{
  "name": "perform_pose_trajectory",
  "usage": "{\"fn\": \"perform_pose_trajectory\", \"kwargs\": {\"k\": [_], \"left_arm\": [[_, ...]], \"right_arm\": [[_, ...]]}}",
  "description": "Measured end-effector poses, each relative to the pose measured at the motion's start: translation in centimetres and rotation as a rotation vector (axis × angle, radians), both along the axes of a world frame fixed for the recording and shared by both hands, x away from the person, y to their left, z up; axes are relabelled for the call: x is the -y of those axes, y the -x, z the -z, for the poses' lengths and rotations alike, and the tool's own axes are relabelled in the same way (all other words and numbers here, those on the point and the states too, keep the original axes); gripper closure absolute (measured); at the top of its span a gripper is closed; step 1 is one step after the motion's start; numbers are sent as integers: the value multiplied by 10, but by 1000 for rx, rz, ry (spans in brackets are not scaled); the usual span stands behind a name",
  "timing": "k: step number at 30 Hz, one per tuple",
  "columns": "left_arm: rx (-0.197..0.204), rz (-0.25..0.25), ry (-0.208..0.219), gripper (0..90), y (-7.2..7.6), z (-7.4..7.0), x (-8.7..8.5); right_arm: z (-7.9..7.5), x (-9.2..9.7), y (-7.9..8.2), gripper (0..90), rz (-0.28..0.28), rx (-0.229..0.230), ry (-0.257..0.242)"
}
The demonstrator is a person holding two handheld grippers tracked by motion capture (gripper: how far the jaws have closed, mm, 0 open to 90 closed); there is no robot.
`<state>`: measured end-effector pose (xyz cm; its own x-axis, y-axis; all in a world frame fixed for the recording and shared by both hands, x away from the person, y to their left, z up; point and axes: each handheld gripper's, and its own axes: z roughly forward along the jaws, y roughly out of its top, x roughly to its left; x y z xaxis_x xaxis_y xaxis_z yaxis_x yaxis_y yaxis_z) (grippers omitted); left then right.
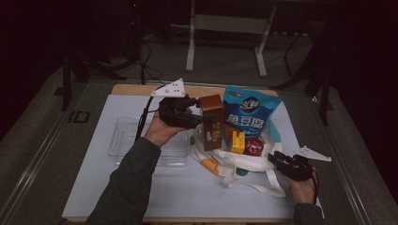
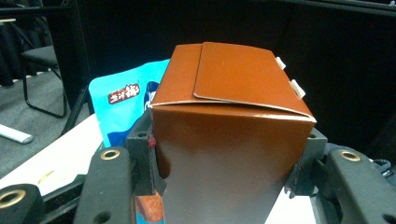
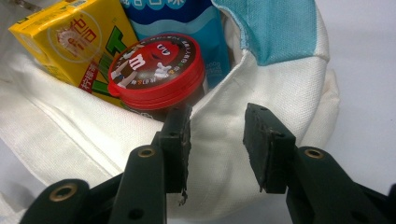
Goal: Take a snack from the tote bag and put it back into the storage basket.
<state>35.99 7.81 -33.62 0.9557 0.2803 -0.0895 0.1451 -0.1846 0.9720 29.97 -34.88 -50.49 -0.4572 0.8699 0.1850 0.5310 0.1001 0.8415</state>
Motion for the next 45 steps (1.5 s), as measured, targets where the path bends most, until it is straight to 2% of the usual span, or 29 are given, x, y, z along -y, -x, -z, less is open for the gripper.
{"fn": "perform_pose_trajectory", "kwargs": {"k": [19,28,38,45], "left_arm": [[10,42,-57,432,5,0,-17],[14,38,-78,432,6,-1,-28],[21,31,-133,431,5,0,-36],[25,13,-154,432,5,2,-46]], "right_arm": [[0,0,0,609,-1,-3,0],[1,0,0,609,-1,-4,0],[1,0,0,608,-2,-3,-1],[1,1,0,607,-3,-3,-3]]}}
